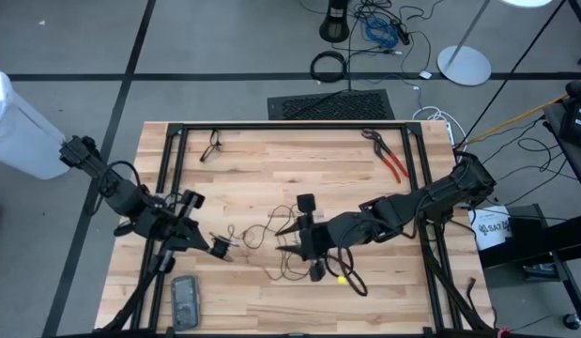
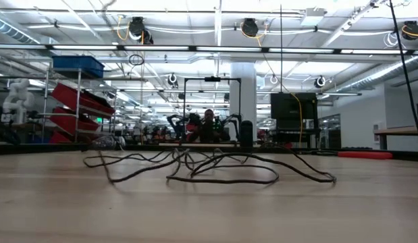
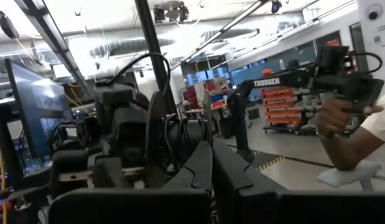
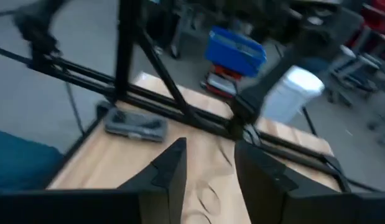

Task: Coil cords
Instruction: Uncoil the black cable wire from the spool

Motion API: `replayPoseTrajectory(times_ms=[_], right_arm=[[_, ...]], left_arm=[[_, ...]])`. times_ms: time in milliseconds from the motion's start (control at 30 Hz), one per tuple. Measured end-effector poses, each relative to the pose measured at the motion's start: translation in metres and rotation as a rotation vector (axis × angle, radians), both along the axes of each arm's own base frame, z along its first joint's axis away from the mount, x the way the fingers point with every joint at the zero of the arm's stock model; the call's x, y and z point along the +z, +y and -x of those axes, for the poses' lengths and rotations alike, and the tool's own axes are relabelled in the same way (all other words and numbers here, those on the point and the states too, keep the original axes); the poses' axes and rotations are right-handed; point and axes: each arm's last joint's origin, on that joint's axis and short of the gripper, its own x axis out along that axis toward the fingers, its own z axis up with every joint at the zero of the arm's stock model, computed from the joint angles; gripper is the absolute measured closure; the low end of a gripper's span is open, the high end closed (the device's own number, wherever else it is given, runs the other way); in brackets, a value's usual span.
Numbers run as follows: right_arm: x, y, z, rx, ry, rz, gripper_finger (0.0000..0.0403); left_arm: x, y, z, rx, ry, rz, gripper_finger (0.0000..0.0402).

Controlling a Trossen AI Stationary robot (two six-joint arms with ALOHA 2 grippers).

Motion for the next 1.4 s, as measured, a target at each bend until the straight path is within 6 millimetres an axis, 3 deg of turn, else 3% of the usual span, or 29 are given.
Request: replayPoseTrajectory(times_ms=[200, 467, 1067, 1400], right_arm=[[-0.018, 0.007, -0.030, 0.041, -0.096, 0.033, 0.0275], [-0.035, -0.006, -0.062, -0.021, -0.207, 0.024, 0.0275], [-0.051, -0.006, -0.082, -0.022, -0.303, 0.061, 0.0275], [-0.049, -0.006, -0.080, -0.019, -0.299, 0.080, 0.0275]], left_arm=[[-0.001, -0.002, -0.002, 0.000, -0.002, 0.000, 0.0401], [-0.005, -0.007, -0.009, 0.000, 0.011, -0.009, 0.0401], [-0.006, -0.009, -0.012, -0.001, 0.009, -0.006, 0.0401], [-0.006, -0.009, -0.012, -0.001, 0.011, -0.007, 0.0401]])
